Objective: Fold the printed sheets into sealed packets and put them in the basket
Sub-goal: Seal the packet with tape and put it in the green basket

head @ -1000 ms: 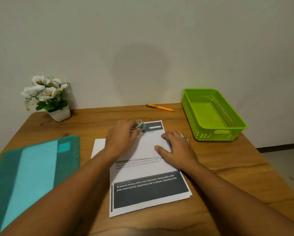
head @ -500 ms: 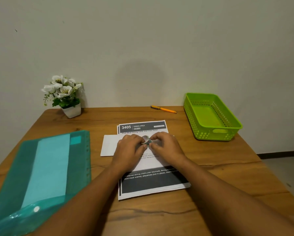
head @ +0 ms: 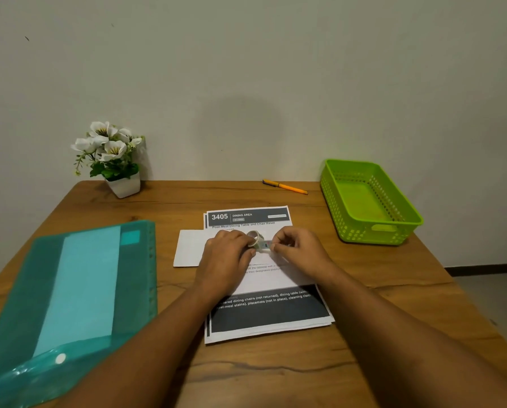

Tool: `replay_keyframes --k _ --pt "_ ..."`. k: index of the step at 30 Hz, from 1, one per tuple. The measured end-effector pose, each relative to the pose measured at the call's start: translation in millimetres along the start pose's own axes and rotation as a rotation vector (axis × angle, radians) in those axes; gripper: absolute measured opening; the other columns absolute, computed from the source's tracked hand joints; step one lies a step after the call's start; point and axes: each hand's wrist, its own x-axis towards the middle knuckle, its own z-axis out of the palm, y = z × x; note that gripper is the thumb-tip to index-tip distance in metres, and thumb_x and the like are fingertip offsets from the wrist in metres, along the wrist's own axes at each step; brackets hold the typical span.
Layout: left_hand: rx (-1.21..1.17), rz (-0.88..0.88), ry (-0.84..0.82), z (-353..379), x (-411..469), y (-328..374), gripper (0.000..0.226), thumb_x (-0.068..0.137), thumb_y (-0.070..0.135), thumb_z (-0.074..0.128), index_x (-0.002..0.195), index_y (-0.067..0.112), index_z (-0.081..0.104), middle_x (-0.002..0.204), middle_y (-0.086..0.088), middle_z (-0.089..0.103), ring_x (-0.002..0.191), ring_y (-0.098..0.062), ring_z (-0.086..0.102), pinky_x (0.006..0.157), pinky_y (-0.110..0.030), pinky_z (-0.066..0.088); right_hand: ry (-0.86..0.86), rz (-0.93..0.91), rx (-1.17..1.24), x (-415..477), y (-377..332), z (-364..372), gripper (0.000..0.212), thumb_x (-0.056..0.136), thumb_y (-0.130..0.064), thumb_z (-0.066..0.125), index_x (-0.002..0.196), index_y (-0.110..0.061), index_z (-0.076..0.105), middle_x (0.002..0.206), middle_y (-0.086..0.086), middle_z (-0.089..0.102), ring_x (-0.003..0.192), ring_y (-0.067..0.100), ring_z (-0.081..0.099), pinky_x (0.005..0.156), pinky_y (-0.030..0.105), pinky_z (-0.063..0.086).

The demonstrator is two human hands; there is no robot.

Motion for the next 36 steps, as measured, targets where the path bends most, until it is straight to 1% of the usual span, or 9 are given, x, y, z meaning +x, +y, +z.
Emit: replay_keyframes --k 2,5,8,11,14,20,27,29,36 --pt "0.002 -0.003 0.003 1 0 -1 0.026 0.101 0.034 0.058 0.123 0.027 0.069 0.117 0.009 0.067 0.107 -0.019 0.053 0.087 -0.038 0.041 0.015 0.061 0.079 1 2 -10 0.01 0.09 -0.005 0.074 0.081 -0.008 0.073 0.08 0.006 0.073 0.071 0.005 0.06 0.066 0.022 0.048" --pt "0.001 0.004 0.008 3 -1 -3 0.024 0.101 0.033 0.058 0.121 0.027 0.07 0.115 0.009 0.067 0.105 -0.019 0.053 0.086 -0.037 0.039 0.066 0.162 0.161 5 8 -22 0.007 0.093 -0.005 0.07 0.086 -0.003 0.072 0.088 0.02 0.074 0.074 0.015 0.062 0.067 0.03 0.049" --pt "0.004 0.003 0.01 4 -1 -4 0.024 0.101 0.033 0.058 0.121 0.026 0.07 0.113 0.008 0.067 0.103 -0.02 0.054 0.085 -0.039 0.041 0.126 0.274 0.286 11 11 -31 0.012 0.096 -0.004 0.065 0.085 -0.004 0.067 0.082 0.02 0.071 0.072 0.023 0.063 0.062 0.033 0.054" --pt "-0.004 0.001 0.017 5 -2 -5 0.023 0.1 0.032 0.058 0.119 0.026 0.07 0.111 0.009 0.066 0.102 -0.02 0.054 0.084 -0.038 0.039 0.148 0.368 0.346 18 9 -34 0.014 0.099 -0.011 0.066 0.086 -0.007 0.062 0.083 0.017 0.07 0.072 0.022 0.063 0.06 0.03 0.057" --pt "-0.009 0.0 0.019 4 -2 -5 0.023 0.101 0.033 0.058 0.119 0.026 0.07 0.111 0.009 0.066 0.101 -0.019 0.053 0.084 -0.039 0.04 0.112 0.392 0.278 26 6 -31 0.015 0.098 -0.014 0.066 0.085 -0.009 0.062 0.08 0.014 0.068 0.072 0.022 0.062 0.062 0.032 0.054" --pt "-0.003 0.001 0.017 4 -2 -4 0.023 0.1 0.033 0.058 0.119 0.025 0.07 0.11 0.007 0.066 0.101 -0.021 0.053 0.085 -0.041 0.042 -0.003 0.403 0.075 34 -5 -26 0.014 0.097 -0.014 0.066 0.084 -0.011 0.063 0.077 0.002 0.069 0.068 0.011 0.061 0.053 0.023 0.046" --pt "-0.009 -0.003 0.02 4 -2 -4 0.024 0.099 0.032 0.059 0.119 0.025 0.07 0.11 0.008 0.066 0.101 -0.019 0.053 0.084 -0.039 0.04 -0.008 0.423 -0.107 44 -4 -17 0.013 0.09 -0.027 0.071 0.081 -0.02 0.064 0.092 0.006 0.073 0.088 0.023 0.068 0.068 0.041 0.052" --pt "-0.013 -0.003 0.021 3 -2 -4 0.024 0.099 0.032 0.06 0.119 0.025 0.07 0.109 0.008 0.066 0.101 -0.019 0.053 0.084 -0.039 0.04 0.019 0.427 -0.134 45 -4 -15 0.014 0.09 -0.029 0.072 0.082 -0.021 0.064 0.095 0.006 0.074 0.092 0.024 0.07 0.079 0.046 0.059" --pt "-0.014 -0.006 0.014 3 -3 -3 0.024 0.098 0.031 0.06 0.12 0.025 0.069 0.111 0.008 0.065 0.102 -0.019 0.052 0.086 -0.04 0.042 0.056 0.444 -0.254 48 -2 -10 0.018 0.091 -0.034 0.072 0.085 -0.018 0.068 0.093 0.005 0.074 0.091 0.024 0.07 0.076 0.04 0.057"
